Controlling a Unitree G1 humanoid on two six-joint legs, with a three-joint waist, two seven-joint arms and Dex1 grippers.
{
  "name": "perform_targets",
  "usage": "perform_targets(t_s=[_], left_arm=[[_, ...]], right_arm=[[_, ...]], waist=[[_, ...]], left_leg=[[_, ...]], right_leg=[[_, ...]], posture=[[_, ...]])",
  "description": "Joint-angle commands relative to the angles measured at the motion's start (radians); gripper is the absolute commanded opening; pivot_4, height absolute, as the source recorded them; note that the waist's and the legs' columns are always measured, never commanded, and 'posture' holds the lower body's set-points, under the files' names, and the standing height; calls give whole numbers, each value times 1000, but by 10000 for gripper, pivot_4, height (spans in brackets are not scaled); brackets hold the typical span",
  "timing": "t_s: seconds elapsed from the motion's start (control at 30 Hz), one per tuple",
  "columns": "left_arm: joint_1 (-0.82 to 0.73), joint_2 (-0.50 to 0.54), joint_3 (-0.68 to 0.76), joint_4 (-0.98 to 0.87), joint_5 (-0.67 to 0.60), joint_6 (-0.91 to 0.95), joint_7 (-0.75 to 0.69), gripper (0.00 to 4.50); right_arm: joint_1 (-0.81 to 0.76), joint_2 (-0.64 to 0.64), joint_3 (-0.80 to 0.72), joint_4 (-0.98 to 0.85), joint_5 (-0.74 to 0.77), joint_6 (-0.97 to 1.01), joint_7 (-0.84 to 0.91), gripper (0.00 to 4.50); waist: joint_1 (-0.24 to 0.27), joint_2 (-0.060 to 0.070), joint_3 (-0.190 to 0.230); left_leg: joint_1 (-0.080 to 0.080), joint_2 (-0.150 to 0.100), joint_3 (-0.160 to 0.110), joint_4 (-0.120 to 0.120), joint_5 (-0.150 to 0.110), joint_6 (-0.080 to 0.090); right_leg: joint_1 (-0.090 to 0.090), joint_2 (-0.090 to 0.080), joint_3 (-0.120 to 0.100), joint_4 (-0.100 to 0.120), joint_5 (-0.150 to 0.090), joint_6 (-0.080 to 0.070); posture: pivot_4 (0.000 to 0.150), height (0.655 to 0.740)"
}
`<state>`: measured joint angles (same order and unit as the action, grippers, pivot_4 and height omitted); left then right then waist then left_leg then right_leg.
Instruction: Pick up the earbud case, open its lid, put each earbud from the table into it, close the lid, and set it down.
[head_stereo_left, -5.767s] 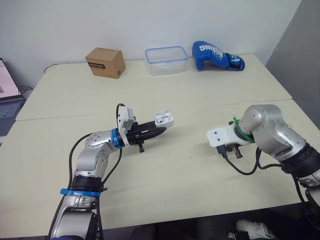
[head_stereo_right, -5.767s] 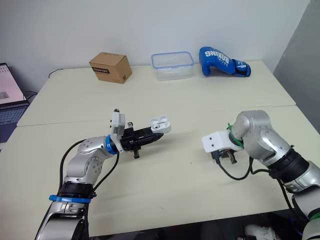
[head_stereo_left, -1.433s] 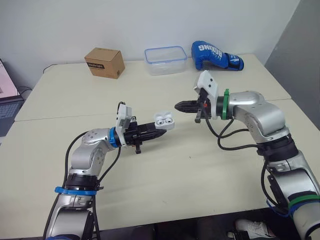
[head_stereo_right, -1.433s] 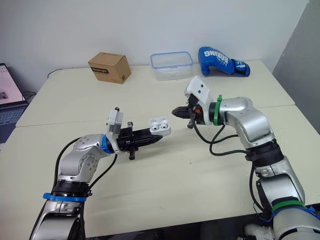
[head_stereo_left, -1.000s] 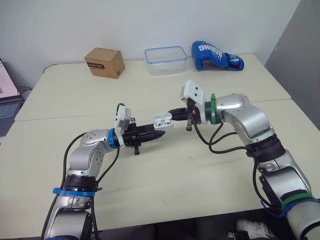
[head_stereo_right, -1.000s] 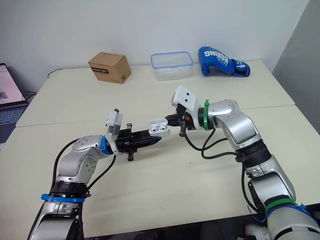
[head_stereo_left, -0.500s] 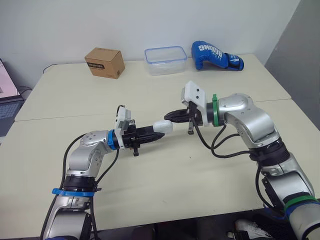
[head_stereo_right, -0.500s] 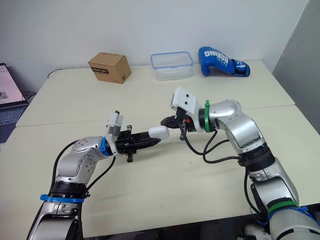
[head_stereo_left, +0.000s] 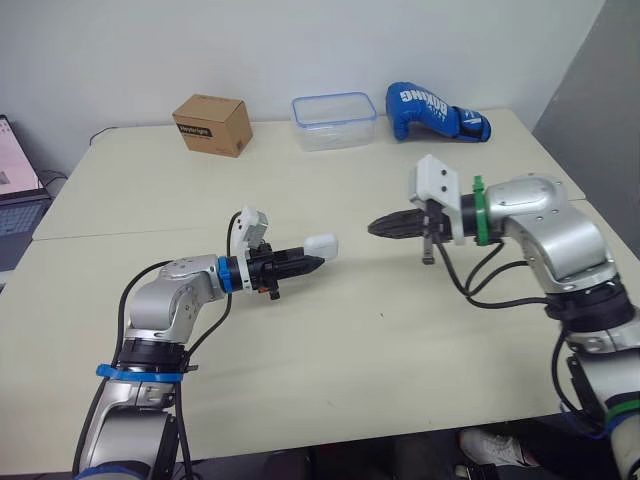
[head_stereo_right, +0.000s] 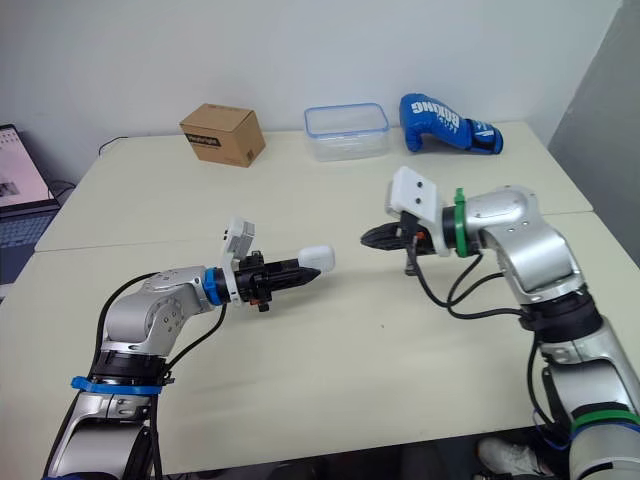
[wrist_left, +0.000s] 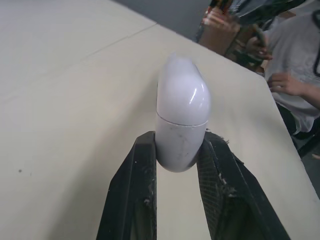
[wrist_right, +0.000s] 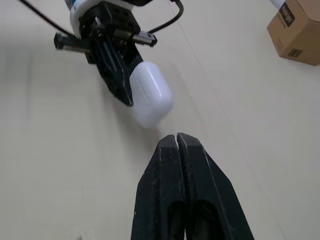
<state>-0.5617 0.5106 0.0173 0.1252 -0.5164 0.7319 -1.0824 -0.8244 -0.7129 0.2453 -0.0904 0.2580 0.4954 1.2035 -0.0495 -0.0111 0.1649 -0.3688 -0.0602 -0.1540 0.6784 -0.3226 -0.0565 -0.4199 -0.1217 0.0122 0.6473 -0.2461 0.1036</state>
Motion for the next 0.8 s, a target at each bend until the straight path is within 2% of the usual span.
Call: perform_targets(t_s=[0.03, 0.23, 0.37, 0.63, 0.8], left_arm=[[-32, 8, -10, -33, -28, 110, 44, 7453], [-96, 8, -44, 21, -51, 361, 100, 7453], [-139, -22, -47, 91, -62, 447, 122, 7453], [-160, -51, -91, 263, 28, 385, 169, 7453], [-163, -46, -106, 280, 36, 381, 163, 7453]], right_arm=[[31, -22, -27, -42, 6, -62, 29, 447], [51, -26, -29, -22, -15, -89, 8, 447], [70, -29, -32, -27, -14, -91, 1, 447], [109, -38, -36, -56, -6, -74, -14, 447], [120, -40, -41, -72, 3, -63, -16, 447]], waist=[[-2, 0, 0], [-6, 0, 0], [-6, 0, 0], [2, 0, 0], [9, 0, 0]], left_leg=[[0, 0, 0, 0, 0, 0], [0, 0, 1, 0, 0, 0], [0, 0, 1, 0, 0, 0], [0, 0, 1, 0, 0, 0], [1, 0, 1, 1, 0, 0]], right_leg=[[0, 0, 0, 1, 0, 0], [0, 0, 1, 1, 0, 0], [0, 0, 1, 0, 0, 0], [0, 0, 1, 1, 0, 0], [1, 0, 1, 1, 0, 0]], posture=[[1500, 7307], [1500, 7307], [1500, 7307], [1500, 7307], [1500, 7307]])
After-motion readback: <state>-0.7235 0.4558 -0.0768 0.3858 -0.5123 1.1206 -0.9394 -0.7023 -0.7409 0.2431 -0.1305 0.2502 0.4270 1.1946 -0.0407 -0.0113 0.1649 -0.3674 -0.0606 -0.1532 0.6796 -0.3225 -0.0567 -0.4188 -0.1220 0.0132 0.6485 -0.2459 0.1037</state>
